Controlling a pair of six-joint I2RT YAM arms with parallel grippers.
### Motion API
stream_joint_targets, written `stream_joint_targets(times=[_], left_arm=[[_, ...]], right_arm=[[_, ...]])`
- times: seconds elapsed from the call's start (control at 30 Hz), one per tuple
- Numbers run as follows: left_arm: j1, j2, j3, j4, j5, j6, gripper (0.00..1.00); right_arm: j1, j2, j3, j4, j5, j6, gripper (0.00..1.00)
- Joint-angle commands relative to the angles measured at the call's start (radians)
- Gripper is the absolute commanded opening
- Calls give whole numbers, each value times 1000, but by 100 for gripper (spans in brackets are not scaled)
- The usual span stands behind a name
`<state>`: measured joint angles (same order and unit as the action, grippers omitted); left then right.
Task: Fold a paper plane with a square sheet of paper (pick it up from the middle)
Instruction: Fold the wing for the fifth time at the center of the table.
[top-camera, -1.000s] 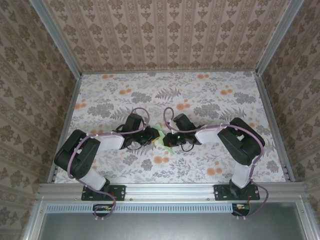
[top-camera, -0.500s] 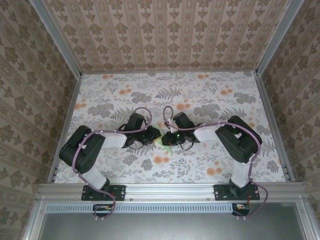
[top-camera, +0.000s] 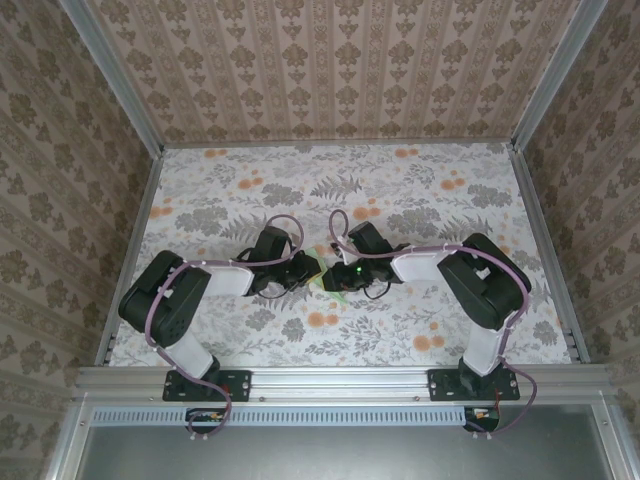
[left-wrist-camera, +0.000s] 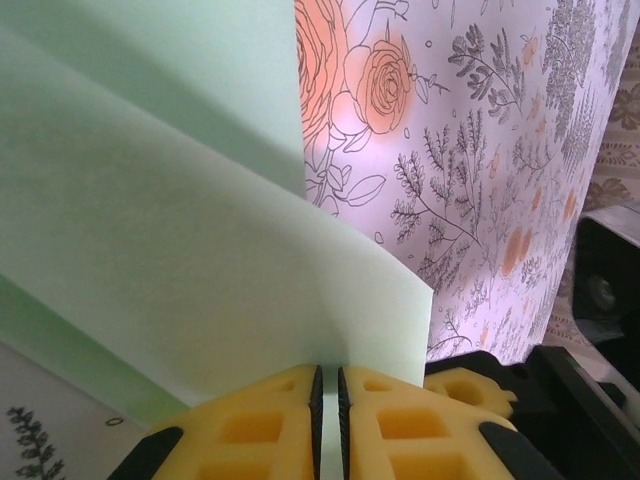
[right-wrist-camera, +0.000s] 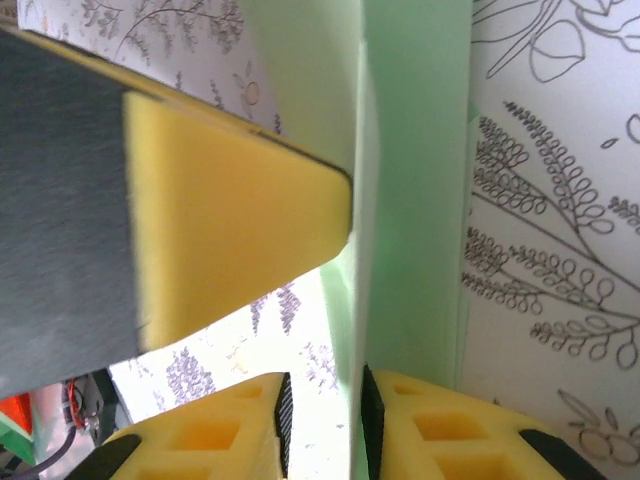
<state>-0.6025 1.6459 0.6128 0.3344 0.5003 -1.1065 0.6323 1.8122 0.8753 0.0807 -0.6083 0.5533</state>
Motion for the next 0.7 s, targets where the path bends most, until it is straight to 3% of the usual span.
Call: stream_joint_targets(times=[0.0, 0.67], left_arm=[[-3, 23, -13, 4, -13, -5, 15], [-3, -1, -52, 23, -20, -21, 15]], right_arm=[[-8, -54, -16, -48, -29, -15, 28], [-9, 40, -38, -57, -21, -13, 9]])
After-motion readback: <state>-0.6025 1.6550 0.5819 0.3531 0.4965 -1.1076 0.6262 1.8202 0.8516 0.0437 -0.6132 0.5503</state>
